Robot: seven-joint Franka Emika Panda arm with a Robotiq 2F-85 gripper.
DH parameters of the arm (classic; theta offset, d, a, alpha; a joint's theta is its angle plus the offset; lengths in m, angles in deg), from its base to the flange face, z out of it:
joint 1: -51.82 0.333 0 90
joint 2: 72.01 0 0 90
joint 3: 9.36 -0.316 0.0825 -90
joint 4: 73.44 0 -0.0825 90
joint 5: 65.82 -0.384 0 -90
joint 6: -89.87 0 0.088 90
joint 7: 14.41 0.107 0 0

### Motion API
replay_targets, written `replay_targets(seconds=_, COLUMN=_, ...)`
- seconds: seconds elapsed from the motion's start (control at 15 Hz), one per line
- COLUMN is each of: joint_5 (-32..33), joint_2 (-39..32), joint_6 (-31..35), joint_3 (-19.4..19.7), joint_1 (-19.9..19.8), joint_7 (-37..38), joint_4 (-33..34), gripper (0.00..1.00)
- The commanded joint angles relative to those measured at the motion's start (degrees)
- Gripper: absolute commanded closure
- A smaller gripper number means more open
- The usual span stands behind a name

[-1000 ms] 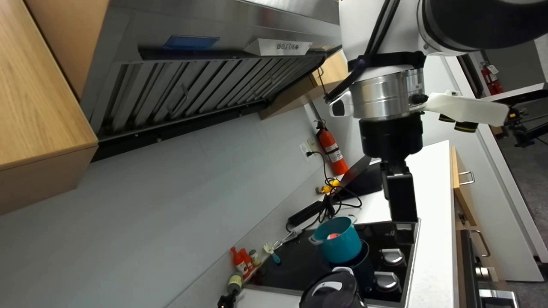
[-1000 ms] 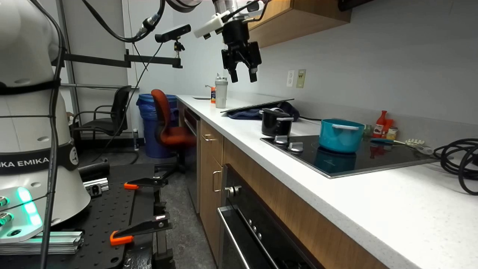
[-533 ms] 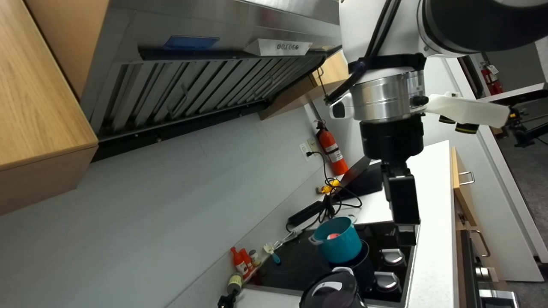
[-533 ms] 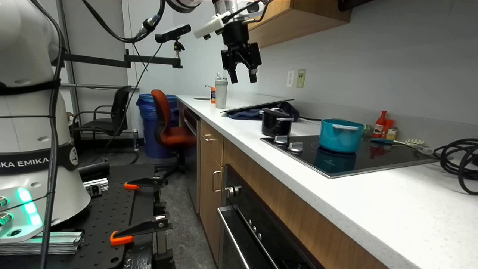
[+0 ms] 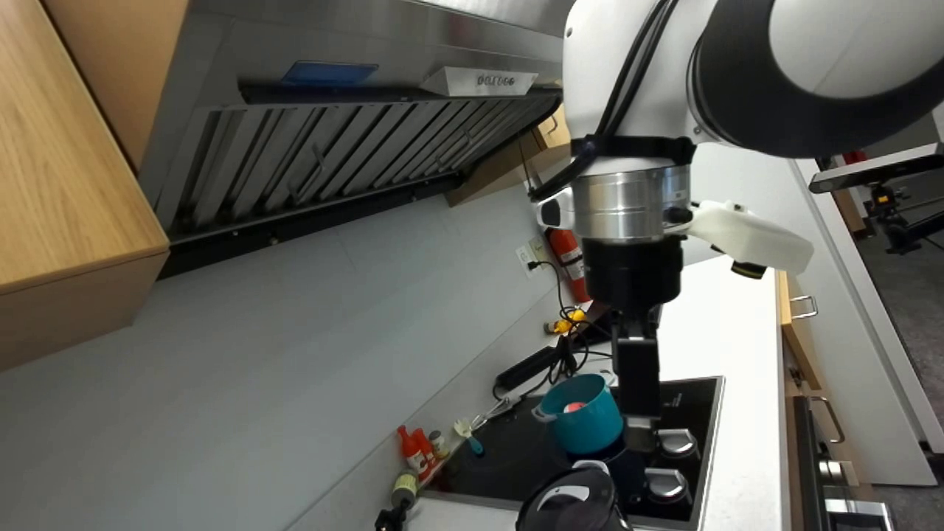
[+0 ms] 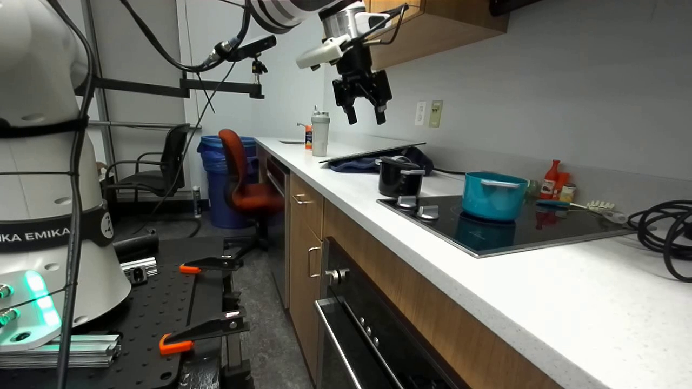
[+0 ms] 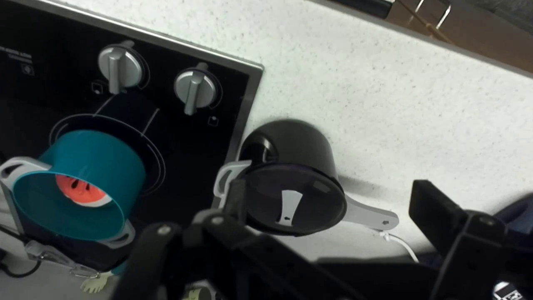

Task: Move the lid from the black pot to the blue pot

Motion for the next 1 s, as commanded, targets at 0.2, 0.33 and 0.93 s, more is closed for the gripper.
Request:
replay_targets(seconds=0.2, joint_5=0.09, joint_2=-8.77, joint_6=6.97, joint_3=-0.75, joint_1=-0.30, joint_7=2.18, joint_4=5.47, gripper=0.00)
replay_targets(seconds=0.33, joint_5=0.81, joint_2=-10.58, joint_6=8.46, joint_3=-0.95, joint_1=-0.52, joint_7=3.75, joint_4=6.24, gripper=0.00)
replay_targets(seconds=0.93, joint_5=10.75, joint_2=-16.17, joint_6=13.47, joint_3=0.14, joint_1=-0.67, joint_7=19.88, joint_4=8.21, gripper=0.00)
